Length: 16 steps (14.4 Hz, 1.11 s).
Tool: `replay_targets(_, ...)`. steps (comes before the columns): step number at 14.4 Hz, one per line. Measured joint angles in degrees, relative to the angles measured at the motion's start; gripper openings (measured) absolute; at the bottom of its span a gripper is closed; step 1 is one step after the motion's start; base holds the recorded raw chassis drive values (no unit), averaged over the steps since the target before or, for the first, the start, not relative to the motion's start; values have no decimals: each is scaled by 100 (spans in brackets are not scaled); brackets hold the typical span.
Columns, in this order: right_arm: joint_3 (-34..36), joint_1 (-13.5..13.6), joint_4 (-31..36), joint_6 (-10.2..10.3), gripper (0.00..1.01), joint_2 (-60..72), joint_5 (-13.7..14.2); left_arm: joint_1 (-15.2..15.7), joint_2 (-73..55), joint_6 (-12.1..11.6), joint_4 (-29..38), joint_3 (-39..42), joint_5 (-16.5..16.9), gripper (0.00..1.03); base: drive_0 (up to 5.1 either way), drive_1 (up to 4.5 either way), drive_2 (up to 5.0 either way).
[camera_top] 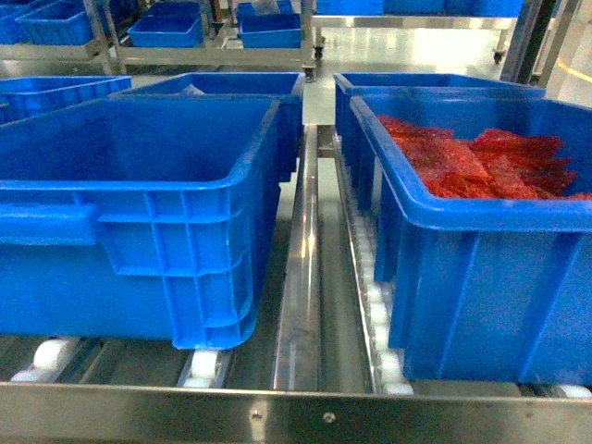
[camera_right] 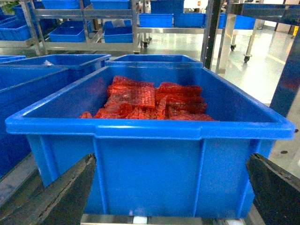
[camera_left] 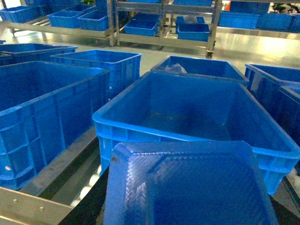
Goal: Pick blue part to blue bin on bottom shelf
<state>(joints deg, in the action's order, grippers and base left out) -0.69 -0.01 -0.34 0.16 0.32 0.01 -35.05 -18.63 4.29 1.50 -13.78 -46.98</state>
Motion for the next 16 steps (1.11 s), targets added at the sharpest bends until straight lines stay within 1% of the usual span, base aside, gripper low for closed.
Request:
replay_targets(9, 0, 0, -2, 0, 98, 0, 0, 0, 0, 0, -7, 0, 4, 43, 3, 386, -381)
replay_targets(16, 0, 0, 4, 0, 98, 0, 0, -4, -7, 0, -7, 0, 4, 43, 0, 0, 0)
